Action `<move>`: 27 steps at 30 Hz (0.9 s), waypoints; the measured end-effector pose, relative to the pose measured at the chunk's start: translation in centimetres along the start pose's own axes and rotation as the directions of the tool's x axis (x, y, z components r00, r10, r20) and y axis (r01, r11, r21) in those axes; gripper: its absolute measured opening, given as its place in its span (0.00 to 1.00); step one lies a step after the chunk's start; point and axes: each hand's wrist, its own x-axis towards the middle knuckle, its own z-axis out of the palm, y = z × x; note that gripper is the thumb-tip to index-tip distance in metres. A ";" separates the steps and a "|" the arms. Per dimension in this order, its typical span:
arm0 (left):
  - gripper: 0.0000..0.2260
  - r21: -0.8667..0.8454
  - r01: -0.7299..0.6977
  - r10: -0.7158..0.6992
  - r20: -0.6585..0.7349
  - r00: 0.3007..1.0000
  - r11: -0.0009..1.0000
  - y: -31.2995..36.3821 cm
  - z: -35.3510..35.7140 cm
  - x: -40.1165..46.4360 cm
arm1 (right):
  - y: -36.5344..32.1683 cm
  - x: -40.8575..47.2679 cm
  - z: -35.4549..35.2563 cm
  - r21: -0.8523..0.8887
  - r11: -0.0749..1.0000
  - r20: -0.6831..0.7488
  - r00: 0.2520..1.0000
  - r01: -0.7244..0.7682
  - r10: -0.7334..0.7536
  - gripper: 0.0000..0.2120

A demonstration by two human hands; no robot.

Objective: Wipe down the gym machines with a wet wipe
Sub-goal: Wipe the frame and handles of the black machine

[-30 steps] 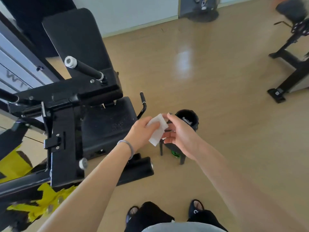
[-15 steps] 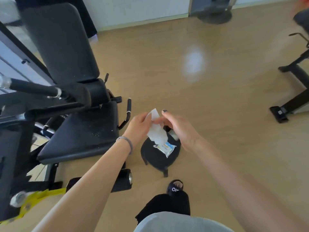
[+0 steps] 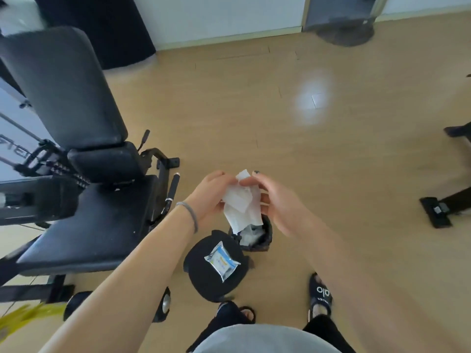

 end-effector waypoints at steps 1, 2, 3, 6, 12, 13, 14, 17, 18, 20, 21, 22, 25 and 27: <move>0.04 -0.046 -0.001 0.001 -0.002 1.000 0.999 0.7 1.2 0.5 | -0.7 1.1 -1.5 -0.013 1.000 0.000 1.000 -0.002 0.002 0.16; 0.03 -0.074 -0.008 0.008 -0.004 1.000 0.997 1.5 2.4 1.0 | -1.6 2.1 -2.9 -0.023 1.000 0.005 1.000 -0.003 0.003 0.16; 0.03 -0.097 -0.011 0.010 -0.012 1.000 0.995 2.1 3.6 1.5 | -2.5 3.0 -4.4 -0.034 0.999 0.013 1.000 -0.006 0.007 0.16; 0.06 -0.160 -0.015 0.005 -0.064 0.998 0.987 3.5 6.3 3.1 | -4.4 5.5 -8.2 -0.092 0.996 0.061 0.998 -0.002 0.007 0.14; 0.12 -0.293 -0.044 -0.016 -0.201 0.979 0.955 6.5 8.8 6.4 | -9.9 11.1 -10.4 -0.274 0.955 0.374 0.928 0.115 -0.004 0.13; 0.13 -0.316 -0.061 -0.009 -0.216 0.976 0.947 7.0 8.6 7.3 | -10.7 12.2 -10.3 -0.302 0.942 0.405 0.914 0.144 -0.010 0.13; 0.13 -0.329 -0.079 0.000 -0.232 0.973 0.941 7.5 8.3 8.3 | -11.4 13.6 -10.1 -0.340 0.925 0.426 0.905 0.172 -0.011 0.13; 0.09 -0.343 -0.105 0.015 -0.255 0.967 0.934 8.8 7.1 11.7 | -13.4 17.8 -9.5 -0.497 0.838 0.432 0.902 0.224 0.014 0.14; 0.07 -0.351 -0.106 0.016 -0.252 0.968 0.930 9.4 6.6 13.1 | -14.1 19.4 -9.4 -0.519 0.824 0.406 0.914 0.226 0.005 0.15; 0.07 -0.387 -0.089 -0.015 -0.257 0.966 0.918 10.8 5.8 16.1 | -15.6 22.9 -9.1 -0.523 0.824 0.333 0.942 0.218 -0.037 0.16; 0.07 -0.400 -0.083 -0.030 -0.268 0.963 0.913 11.5 5.3 17.4 | -16.3 24.6 -8.7 -0.522 0.825 0.311 0.949 0.217 -0.053 0.15; 0.07 -0.403 -0.077 -0.041 -0.278 0.960 0.912 12.1 4.8 18.5 | -17.0 26.1 -8.2 -0.527 0.821 0.303 0.951 0.220 -0.061 0.15; 0.07 -0.395 -0.059 -0.088 -0.345 0.934 0.917 14.0 2.8 20.6 | -19.1 30.0 -5.9 -0.553 0.790 0.343 0.937 0.265 -0.075 0.14; 0.09 -0.430 -0.045 -0.148 -0.404 0.903 0.902 15.1 1.3 21.2 | -20.3 32.3 -3.7 -0.559 0.775 0.398 0.915 0.294 -0.061 0.14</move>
